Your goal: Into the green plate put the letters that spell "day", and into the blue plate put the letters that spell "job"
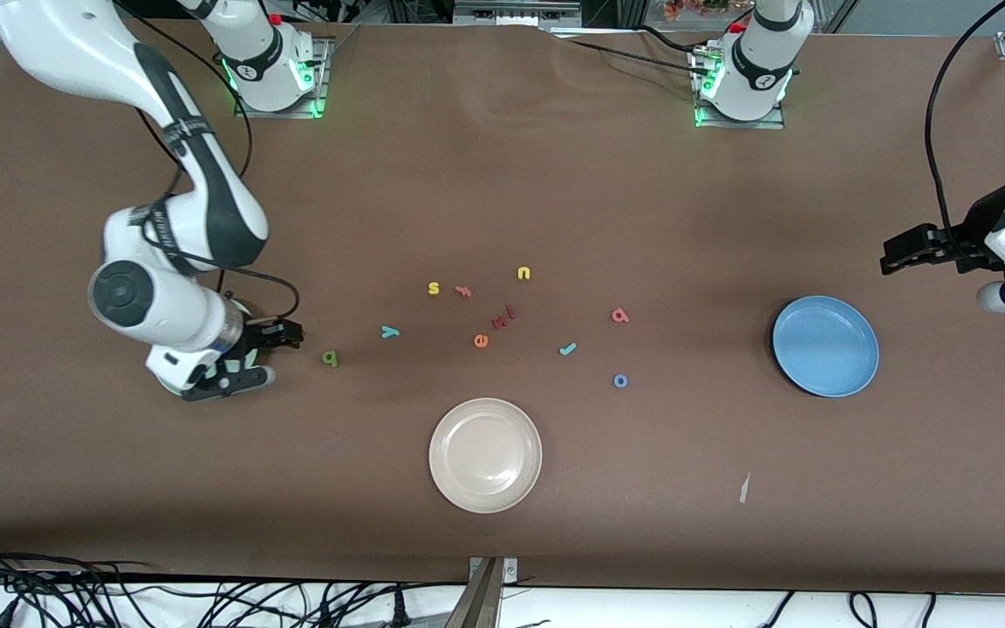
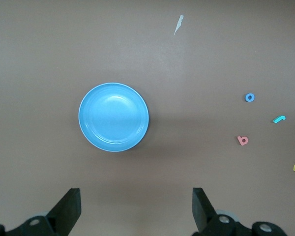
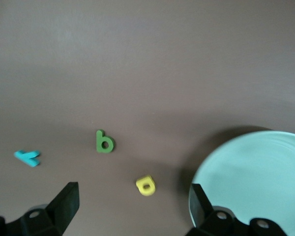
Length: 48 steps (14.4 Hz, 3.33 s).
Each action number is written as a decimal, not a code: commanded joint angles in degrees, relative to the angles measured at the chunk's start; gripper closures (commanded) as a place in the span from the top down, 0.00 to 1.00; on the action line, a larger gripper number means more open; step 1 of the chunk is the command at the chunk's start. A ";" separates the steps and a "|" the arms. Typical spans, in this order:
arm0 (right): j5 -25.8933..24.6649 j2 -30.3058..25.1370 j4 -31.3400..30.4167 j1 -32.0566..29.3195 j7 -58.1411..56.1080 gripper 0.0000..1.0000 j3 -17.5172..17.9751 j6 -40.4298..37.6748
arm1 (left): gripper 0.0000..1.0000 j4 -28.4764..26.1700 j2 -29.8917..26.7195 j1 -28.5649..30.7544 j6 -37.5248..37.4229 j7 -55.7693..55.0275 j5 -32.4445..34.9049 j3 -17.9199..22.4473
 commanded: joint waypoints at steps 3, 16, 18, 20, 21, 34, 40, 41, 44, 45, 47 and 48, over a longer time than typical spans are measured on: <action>-0.83 -4.04 -16.49 -0.28 -3.49 1.00 0.18 15.01 | 1.00 0.61 0.16 -0.24 -0.41 -0.37 -1.18 0.14; -1.01 -2.64 -23.37 -1.95 -13.70 0.91 -0.34 27.60 | 1.00 1.57 11.85 -9.73 2.92 -0.63 -0.74 -0.21; -1.18 -2.55 -23.37 -1.95 -13.96 0.79 -0.26 27.69 | 1.00 1.58 11.85 -11.13 5.64 -0.63 -0.83 -0.39; -1.36 -2.11 -23.45 -1.95 -14.32 0.67 -0.34 28.74 | 1.00 1.58 11.85 -13.51 6.87 -0.28 -0.92 -0.39; -1.36 -1.94 -23.45 -1.95 -14.67 0.62 -0.34 28.83 | 1.00 1.58 11.85 -14.73 7.75 -0.63 -1.00 -0.39; -1.01 -3.16 -23.28 -1.95 -16.34 0.28 -0.69 28.48 | 1.00 -5.79 16.07 -23.53 27.79 -9.94 -3.02 -0.22; -1.01 -8.53 -19.24 -2.30 -20.80 0.28 -3.23 17.23 | 1.00 -23.90 10.36 -24.32 42.64 -10.90 -3.02 -0.30; -0.92 -8.35 -19.15 -3.08 -23.69 0.28 -4.29 17.23 | 1.00 -24.87 10.35 -24.32 43.00 -12.48 -3.11 -0.39; -0.75 -7.82 -18.97 -8.00 -31.70 0.30 -4.56 17.49 | 1.00 -30.14 10.61 -24.76 48.27 -13.90 -3.11 -1.01; -0.31 -7.74 -18.71 -8.36 -32.42 0.38 -4.56 17.49 | 1.00 -30.41 11.14 -24.85 48.28 -14.07 -3.11 -1.01; 1.35 -7.21 -18.62 -8.28 -30.85 0.64 -4.47 17.41 | 1.00 -30.42 11.93 -24.94 47.75 -15.39 -3.11 -1.09; 2.15 -7.03 -18.45 -8.19 -28.93 0.66 -4.04 17.41 | 1.00 -30.42 12.02 -24.94 47.66 -16.00 -3.11 -1.09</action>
